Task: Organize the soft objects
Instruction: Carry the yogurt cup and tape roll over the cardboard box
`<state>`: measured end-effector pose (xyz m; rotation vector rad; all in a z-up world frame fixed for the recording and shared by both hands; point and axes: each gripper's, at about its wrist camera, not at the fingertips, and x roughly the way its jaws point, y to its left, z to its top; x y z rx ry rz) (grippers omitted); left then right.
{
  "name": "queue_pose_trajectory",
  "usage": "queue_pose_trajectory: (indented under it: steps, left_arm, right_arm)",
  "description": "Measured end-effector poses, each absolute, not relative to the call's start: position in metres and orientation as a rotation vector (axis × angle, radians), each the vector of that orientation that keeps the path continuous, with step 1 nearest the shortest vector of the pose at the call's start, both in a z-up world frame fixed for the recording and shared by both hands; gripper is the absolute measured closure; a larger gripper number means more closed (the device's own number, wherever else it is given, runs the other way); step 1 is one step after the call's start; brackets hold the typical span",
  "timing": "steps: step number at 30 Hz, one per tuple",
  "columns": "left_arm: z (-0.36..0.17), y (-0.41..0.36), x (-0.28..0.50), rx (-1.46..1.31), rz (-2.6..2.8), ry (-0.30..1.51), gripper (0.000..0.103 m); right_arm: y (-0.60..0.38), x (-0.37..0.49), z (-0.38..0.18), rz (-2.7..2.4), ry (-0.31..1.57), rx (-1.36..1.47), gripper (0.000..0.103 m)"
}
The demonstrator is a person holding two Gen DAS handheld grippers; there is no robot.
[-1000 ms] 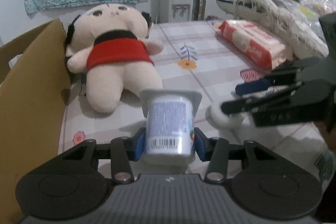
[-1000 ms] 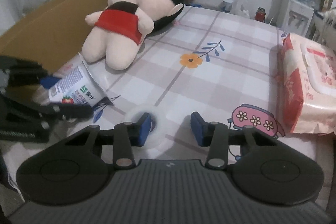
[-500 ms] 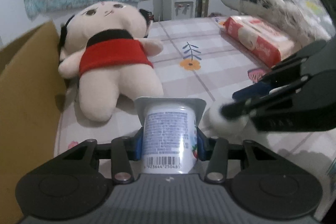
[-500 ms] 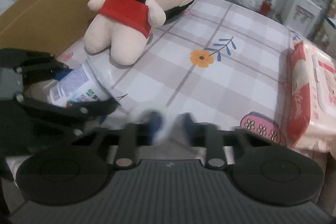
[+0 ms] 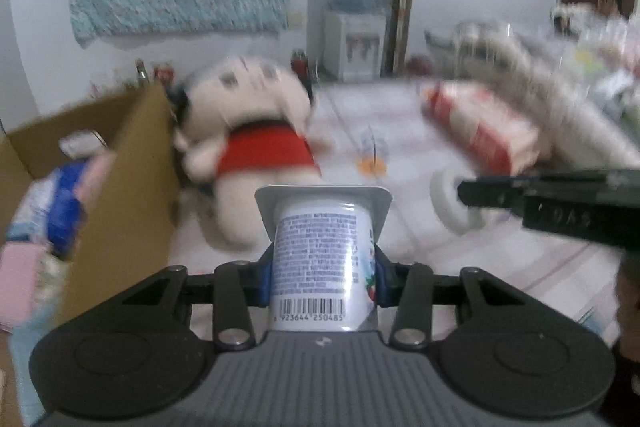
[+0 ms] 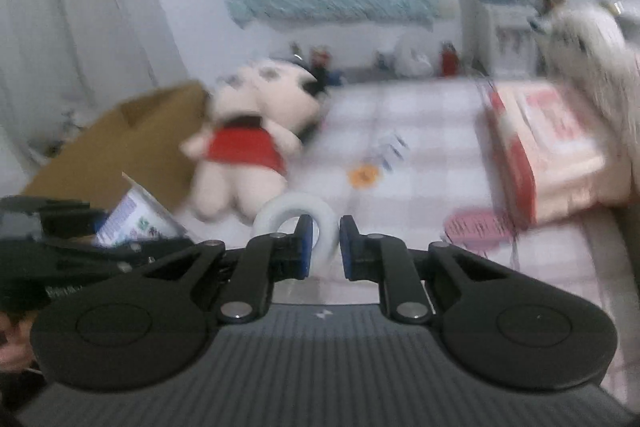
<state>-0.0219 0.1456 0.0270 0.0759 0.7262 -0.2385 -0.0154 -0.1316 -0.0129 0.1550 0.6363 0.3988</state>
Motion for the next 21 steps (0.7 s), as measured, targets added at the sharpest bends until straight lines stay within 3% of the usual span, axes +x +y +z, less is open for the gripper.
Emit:
queue_pose_trajectory:
  steps: [6, 11, 16, 21]
  left_arm:
    - [0.106, 0.194, -0.056, 0.056, -0.134, 0.622, 0.057]
    - [0.139, 0.258, -0.073, 0.081, 0.022, 0.614, 0.057]
    - [0.126, 0.313, -0.066, 0.097, 0.109, 0.756, 0.057]
    - [0.075, 0.355, -0.048, 0.157, 0.155, 0.935, 0.057]
  right_arm:
    - [-0.105, -0.030, 0.051, 0.579, 0.548, 0.245, 0.090]
    - [-0.055, -0.030, 0.090, 0.752, 0.542, 0.271, 0.089]
    - [0.007, -0.019, 0.106, 0.854, 0.580, 0.187, 0.089]
    - [0.076, -0.009, 0.100, 0.922, 0.667, 0.089, 0.089]
